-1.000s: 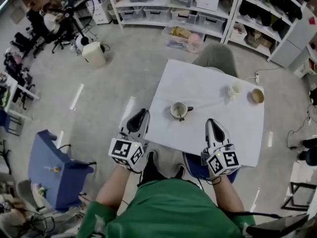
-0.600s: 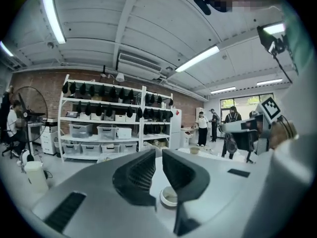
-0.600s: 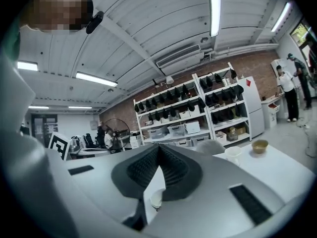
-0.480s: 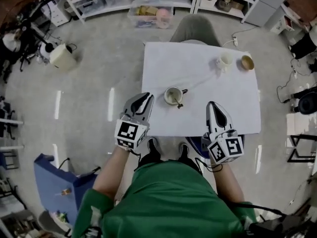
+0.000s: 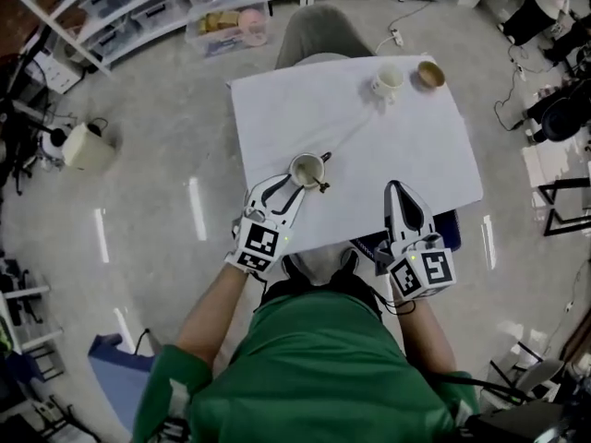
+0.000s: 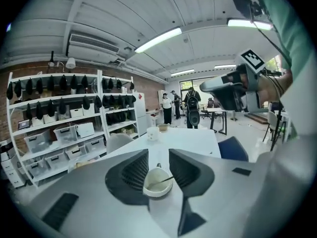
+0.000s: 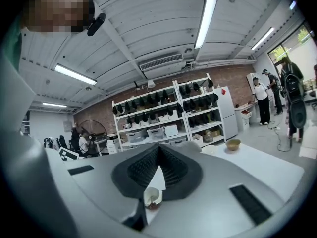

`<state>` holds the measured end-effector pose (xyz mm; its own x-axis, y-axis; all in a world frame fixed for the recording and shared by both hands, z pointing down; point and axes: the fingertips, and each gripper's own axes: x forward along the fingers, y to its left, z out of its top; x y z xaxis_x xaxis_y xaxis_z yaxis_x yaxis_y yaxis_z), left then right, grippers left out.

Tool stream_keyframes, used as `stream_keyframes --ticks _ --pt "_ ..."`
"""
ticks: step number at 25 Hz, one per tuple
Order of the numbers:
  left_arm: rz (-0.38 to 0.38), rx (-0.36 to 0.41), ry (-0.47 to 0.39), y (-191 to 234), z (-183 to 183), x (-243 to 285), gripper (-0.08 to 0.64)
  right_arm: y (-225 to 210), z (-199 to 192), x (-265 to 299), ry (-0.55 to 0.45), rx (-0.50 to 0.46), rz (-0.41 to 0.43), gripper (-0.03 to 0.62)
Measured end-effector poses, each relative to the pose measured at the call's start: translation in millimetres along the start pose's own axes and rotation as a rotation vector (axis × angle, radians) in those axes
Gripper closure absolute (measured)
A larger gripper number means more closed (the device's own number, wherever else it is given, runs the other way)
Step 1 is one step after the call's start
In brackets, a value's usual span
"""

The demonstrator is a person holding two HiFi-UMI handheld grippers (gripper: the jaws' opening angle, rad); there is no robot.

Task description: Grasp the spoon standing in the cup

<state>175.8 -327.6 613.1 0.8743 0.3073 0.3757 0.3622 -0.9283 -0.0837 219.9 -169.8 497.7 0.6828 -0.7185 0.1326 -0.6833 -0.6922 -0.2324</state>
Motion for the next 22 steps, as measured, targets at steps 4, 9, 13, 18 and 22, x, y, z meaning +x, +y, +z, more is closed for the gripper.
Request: stream_keyframes --ticks 4,9,13,18,22 --pt "-0.051 0.044 0.033 -21 -12 21 0.4 -16 2 -12 -0.005 -0.004 -0.053 0.571" --pt "-0.081 0.103 0.068 -38 -21 39 0.379 -28 13 -24 -0.019 -0.015 -0.079 0.571" --pt "-0.093 0.143 0.1 -56 -32 57 0.373 -44 12 -35 -0.014 -0.014 -0.098 0.571" --pt "-0.08 0.191 0.157 -67 -54 77 0.373 -59 12 -42 -0.007 -0.009 -0.114 0.571" --pt "-0.063 0.239 0.196 -74 -67 88 0.373 -71 14 -51 -0.005 -0.007 -0.122 0.571"
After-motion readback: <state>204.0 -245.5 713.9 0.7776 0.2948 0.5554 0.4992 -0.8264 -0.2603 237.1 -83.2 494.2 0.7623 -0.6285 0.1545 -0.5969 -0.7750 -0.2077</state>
